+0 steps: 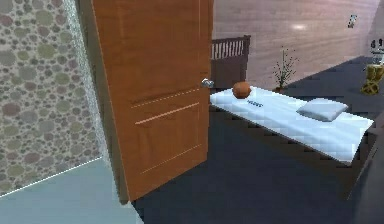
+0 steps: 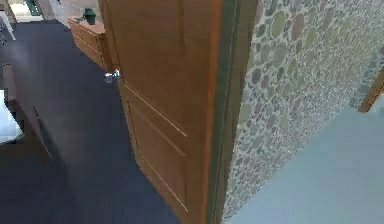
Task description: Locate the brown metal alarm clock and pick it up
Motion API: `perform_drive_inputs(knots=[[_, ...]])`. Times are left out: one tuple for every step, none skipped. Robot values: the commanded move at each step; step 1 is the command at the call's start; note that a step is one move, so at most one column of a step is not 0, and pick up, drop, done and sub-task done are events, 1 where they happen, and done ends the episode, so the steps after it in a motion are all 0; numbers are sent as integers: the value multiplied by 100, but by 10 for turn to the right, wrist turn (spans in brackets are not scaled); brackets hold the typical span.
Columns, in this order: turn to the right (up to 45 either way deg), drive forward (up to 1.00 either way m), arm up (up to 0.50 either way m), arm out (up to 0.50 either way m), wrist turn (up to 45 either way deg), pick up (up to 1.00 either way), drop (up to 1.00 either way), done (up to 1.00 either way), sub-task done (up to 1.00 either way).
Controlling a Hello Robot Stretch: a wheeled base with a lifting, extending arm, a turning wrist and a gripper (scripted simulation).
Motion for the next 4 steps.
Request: perform_drive_inputs(knots=[[420,0,0,0,0,0,0,0,0],[30,0,0,0,0,0,0,0,0],[-330,0,0,0,0,0,0,0,0],[0,20,0,0,0,0,0,0,0]])
